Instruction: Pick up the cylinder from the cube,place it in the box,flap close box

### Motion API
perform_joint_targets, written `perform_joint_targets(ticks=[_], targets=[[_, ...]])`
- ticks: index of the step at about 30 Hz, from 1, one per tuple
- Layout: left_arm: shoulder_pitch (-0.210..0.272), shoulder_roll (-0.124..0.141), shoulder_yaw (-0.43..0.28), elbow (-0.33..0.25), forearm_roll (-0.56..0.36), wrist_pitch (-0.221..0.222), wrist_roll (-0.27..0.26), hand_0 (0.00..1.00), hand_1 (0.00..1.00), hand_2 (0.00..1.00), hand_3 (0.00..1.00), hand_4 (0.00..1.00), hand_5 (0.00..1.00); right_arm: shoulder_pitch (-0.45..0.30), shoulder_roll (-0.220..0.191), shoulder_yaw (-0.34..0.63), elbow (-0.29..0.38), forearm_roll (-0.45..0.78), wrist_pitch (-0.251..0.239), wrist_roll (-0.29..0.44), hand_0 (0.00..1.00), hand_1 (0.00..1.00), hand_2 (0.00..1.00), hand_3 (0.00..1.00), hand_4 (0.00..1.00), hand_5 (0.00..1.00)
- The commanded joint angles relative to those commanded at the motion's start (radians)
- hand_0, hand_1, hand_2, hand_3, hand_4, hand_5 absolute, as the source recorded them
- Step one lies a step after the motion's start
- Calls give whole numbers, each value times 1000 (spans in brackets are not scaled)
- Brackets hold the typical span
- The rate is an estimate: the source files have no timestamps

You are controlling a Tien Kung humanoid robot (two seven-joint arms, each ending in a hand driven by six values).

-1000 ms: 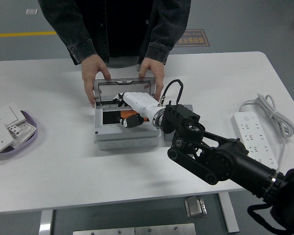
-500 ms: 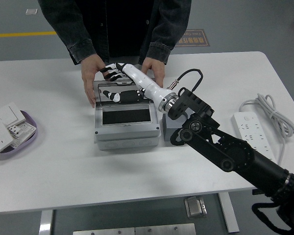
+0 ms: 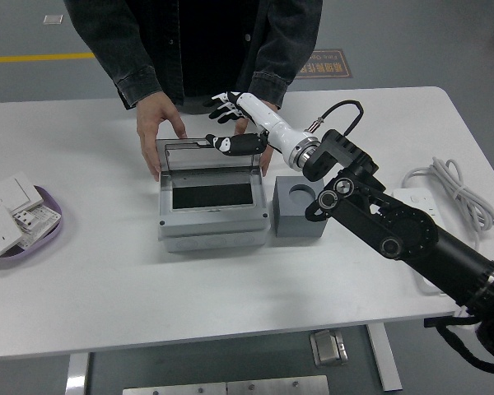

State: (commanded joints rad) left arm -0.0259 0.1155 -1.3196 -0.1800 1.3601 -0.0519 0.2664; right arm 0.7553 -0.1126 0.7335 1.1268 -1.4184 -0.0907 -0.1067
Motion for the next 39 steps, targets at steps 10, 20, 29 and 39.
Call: perform_joint_targets(ticks=[10,20,29,39], targets=[[0,-3,1,0,-4,1,-3,605,583,559,598,666,274,-53,-86,-72,158,-46,-17,-47,814,700,692,766,705,106],[2,-6,7,0,-13,4,-4,605,582,559,599,666,274,-129,-80,-75,213,3,-6,-54,799,690,687,748,688,140],[2,-9,8,0,-13,4,-5,605,583,559,598,666,274,-164,-83,-39,215,30,2,-54,788,690,685,733,591,205],[3,-6,9,0,-18,4,-4,605,583,559,599,666,273,-314,-110,216,298,-84,-46,45,793,691,693,735,604,238]])
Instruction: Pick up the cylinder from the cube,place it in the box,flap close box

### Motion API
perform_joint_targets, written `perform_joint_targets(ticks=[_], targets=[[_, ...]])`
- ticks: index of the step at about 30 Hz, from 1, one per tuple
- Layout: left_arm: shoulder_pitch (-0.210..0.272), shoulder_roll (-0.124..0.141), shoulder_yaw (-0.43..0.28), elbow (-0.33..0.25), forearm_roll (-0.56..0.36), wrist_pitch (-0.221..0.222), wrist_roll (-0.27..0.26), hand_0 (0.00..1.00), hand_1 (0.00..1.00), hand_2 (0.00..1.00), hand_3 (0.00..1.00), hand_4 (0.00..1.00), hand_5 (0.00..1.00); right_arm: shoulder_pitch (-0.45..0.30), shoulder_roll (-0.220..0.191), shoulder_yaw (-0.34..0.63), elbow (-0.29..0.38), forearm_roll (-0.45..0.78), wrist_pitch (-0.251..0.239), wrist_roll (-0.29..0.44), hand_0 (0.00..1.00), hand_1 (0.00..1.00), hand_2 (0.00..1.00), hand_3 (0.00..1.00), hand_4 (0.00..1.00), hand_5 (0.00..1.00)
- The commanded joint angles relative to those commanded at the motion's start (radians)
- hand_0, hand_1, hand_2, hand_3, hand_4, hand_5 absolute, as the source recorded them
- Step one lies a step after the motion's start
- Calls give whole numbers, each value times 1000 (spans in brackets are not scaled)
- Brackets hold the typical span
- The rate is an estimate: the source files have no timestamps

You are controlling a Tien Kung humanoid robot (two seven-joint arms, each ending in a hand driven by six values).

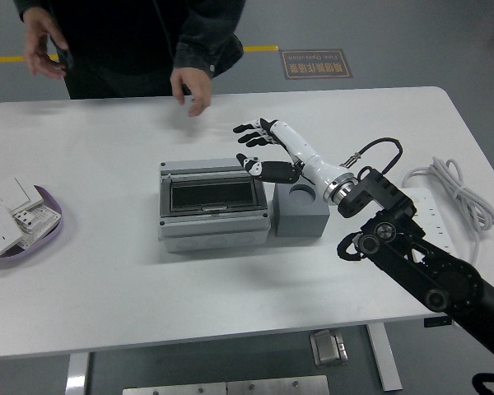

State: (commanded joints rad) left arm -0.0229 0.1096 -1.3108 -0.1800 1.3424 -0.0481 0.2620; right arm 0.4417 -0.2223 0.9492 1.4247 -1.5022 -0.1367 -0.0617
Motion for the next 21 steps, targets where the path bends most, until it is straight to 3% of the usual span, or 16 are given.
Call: perform_joint_targets(ticks=[5,11,17,21], targets=[[8,8,1,0,-5,2,3,605,583,559,599,666,273,-111,14,160,13,32,-37,98,783,687,681,724,600,226],[34,14,16,0,-28,5,3,605,583,559,599,667,273,-245,46,313,-12,128,-42,195,761,666,660,695,612,215],[56,19,28,0,-40,6,3,605,583,559,599,668,274,-342,99,423,-32,169,-39,270,764,666,651,694,616,217],[68,17,45,0,-55,8,0,605,583,559,599,667,274,-369,114,440,-41,196,-38,314,770,670,652,695,606,214]])
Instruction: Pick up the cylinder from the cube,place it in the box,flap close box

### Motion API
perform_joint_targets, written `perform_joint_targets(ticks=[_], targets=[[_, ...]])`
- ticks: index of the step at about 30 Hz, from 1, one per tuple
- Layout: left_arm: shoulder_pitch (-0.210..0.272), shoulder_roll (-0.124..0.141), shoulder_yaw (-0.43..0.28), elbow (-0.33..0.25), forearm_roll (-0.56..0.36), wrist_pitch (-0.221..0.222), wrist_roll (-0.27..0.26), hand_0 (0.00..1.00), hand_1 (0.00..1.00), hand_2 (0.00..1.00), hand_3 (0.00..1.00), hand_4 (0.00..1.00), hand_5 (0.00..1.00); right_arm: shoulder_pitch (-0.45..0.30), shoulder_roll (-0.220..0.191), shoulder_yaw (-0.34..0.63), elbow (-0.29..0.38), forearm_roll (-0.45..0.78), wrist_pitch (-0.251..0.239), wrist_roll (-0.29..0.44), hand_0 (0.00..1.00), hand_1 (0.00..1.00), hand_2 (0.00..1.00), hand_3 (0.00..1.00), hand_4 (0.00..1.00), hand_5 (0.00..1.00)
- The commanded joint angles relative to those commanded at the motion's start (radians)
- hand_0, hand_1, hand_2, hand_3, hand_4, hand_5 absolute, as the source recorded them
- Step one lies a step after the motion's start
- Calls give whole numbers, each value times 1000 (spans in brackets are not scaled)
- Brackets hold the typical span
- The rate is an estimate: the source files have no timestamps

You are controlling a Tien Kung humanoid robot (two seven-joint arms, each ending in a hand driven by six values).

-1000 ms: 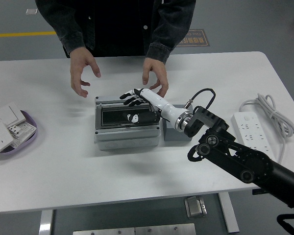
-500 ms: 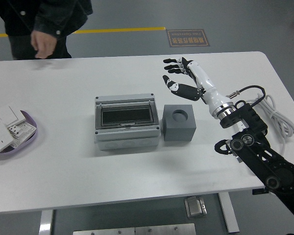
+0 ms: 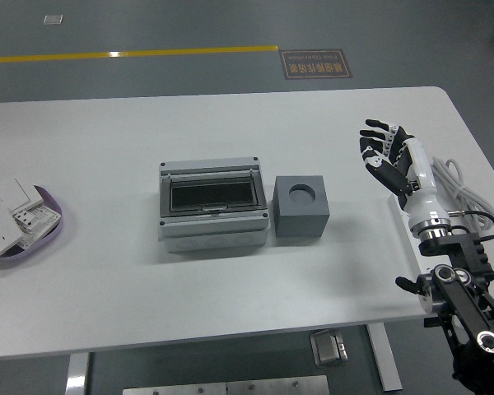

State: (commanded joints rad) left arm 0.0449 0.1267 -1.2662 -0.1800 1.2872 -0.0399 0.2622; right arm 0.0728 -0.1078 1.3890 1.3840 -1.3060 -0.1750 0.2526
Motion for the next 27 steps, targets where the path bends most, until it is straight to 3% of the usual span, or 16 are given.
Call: perform_joint_targets(ticks=[8,27], targets=[[28,-25,8,0,-32,11,2,605,583,559,599,668,274,-32,13,17,-23,67,-2,50,772,671,653,688,612,206],[-16,-25,-10,0,-66,14,-24,605,583,559,600,668,272,-43,23,68,-8,97,-19,81,759,675,634,671,626,208]])
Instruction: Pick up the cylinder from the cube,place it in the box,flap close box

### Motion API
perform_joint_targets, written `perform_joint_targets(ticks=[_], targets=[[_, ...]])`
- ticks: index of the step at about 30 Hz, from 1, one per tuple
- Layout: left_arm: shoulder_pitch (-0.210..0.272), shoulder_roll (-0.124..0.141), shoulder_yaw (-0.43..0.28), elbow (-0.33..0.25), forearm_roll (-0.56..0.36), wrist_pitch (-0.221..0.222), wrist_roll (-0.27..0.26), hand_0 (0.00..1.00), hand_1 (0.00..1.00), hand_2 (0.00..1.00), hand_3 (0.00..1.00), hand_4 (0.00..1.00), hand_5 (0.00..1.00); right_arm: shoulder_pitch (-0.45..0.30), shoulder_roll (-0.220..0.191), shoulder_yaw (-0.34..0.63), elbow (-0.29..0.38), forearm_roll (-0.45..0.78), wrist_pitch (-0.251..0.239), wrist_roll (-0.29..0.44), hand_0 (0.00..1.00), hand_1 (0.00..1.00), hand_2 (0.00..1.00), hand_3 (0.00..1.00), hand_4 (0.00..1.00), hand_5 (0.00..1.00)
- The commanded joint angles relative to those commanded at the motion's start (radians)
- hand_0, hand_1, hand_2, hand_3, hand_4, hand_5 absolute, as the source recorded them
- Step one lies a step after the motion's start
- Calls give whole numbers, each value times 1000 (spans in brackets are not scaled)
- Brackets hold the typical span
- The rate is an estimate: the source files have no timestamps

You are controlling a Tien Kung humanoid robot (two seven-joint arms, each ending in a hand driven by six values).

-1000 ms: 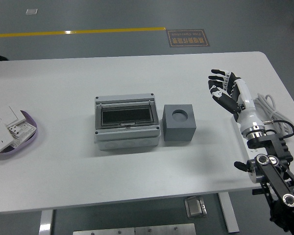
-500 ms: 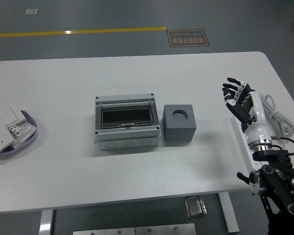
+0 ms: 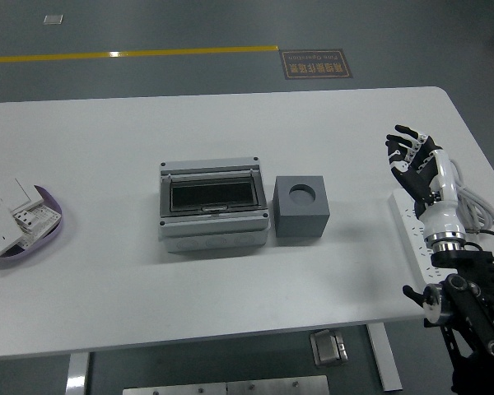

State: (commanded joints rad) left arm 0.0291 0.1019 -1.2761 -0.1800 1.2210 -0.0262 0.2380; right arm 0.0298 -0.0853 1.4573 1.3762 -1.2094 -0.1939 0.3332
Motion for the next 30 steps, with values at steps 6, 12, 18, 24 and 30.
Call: perform_joint_targets(ticks=[6,12,18,24,30], targets=[[-13,0,6,0,10,-5,-9,605,583,559,599,668,272,3,-9,14,12,2,-15,14,760,672,636,675,711,256],[-15,-3,27,0,3,-5,-9,605,583,559,599,669,273,19,-24,2,12,13,-8,29,758,666,639,669,706,245],[-23,2,42,0,-1,-4,-10,605,583,559,598,668,274,22,-23,-13,19,32,-8,44,757,668,637,665,698,233],[-22,-6,56,0,-10,-4,-12,605,583,559,598,667,271,18,-51,-26,11,47,7,42,757,669,634,663,700,240],[-10,-20,57,0,-13,0,-5,604,583,558,598,668,271,21,-42,-4,17,38,13,45,758,665,632,660,694,242]])
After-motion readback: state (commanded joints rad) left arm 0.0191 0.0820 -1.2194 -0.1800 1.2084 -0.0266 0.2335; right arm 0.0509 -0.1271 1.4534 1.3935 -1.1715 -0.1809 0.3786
